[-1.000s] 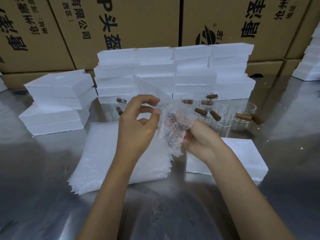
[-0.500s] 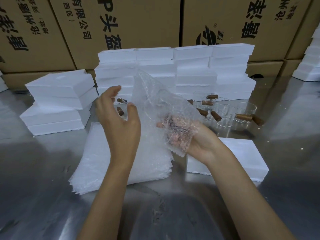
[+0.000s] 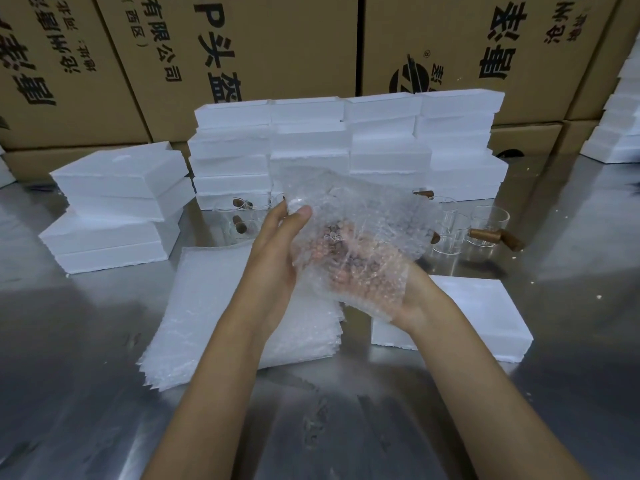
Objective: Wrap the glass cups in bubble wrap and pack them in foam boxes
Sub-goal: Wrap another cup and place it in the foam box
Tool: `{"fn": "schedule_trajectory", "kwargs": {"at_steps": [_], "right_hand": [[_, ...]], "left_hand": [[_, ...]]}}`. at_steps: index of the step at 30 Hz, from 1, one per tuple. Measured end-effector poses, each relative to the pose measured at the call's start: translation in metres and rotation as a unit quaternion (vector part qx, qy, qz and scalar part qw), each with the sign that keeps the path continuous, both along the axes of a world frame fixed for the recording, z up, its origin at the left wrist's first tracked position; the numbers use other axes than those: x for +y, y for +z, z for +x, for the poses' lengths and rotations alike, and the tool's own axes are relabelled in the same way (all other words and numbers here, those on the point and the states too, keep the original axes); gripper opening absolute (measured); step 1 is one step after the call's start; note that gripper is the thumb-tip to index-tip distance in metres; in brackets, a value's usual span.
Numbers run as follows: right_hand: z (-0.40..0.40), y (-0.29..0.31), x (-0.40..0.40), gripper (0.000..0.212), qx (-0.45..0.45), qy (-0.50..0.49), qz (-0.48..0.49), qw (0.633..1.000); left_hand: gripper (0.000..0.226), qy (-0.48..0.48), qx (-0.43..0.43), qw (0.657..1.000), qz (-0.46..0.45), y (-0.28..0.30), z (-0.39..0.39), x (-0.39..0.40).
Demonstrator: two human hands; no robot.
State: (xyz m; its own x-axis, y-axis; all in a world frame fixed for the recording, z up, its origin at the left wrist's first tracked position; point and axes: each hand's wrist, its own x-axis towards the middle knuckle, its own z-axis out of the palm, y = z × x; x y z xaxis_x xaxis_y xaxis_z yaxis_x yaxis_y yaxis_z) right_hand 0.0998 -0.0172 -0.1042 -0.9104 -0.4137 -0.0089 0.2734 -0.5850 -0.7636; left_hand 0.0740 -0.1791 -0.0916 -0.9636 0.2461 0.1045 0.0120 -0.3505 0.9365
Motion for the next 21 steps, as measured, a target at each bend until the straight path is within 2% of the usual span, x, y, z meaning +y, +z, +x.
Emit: {"fn": "schedule_trajectory", "kwargs": {"at_steps": [2,5,8,9,12,14,16,18,20,21], "right_hand": [[-0.003,-0.006,0.002,0.025,0.026,-0.024,0.053,0.998],[-0.007,-0.002,0.002,0.021,0.028,-0.035,0.111,0.993],[-0.002,0.000,0.011,0.018,0.036,-0.065,0.174,0.982],[-0.001,0.001,0.015,0.020,0.043,-0.092,0.198,0.975],[-0.003,0.012,0.019,0.019,0.099,-0.175,0.198,0.959],[-0.007,0.019,0.021,0.012,0.089,-0.290,0.145,0.942],[-0.008,0.020,0.027,0.019,0.070,-0.376,0.153,0.911],[-0.008,0.014,0.032,0.042,0.078,-0.349,0.190,0.914],[-0.007,0.011,0.028,0.063,0.104,-0.200,0.218,0.950],[-0.005,0.010,0.022,0.062,0.120,-0.128,0.234,0.956]], "left_hand": [[0.081,-0.009,-0.004,1.000,0.006,0.001,0.002,-0.001],[0.069,-0.012,0.019,1.000,0.009,0.002,0.002,-0.004],[0.082,0.002,0.021,1.000,0.011,0.002,0.002,-0.007],[0.080,0.009,0.028,1.000,0.008,0.001,0.002,-0.006],[0.056,0.037,0.044,0.998,0.041,0.001,0.001,-0.009],[0.047,0.049,0.040,0.993,0.103,0.005,-0.001,-0.015],[0.029,0.052,0.035,0.987,0.150,0.008,-0.003,-0.021],[0.014,0.045,0.020,0.980,0.192,0.009,-0.003,-0.023],[0.018,0.035,0.014,0.975,0.219,0.007,-0.002,-0.020],[0.018,0.028,0.014,0.975,0.220,0.007,-0.001,-0.018]]}}
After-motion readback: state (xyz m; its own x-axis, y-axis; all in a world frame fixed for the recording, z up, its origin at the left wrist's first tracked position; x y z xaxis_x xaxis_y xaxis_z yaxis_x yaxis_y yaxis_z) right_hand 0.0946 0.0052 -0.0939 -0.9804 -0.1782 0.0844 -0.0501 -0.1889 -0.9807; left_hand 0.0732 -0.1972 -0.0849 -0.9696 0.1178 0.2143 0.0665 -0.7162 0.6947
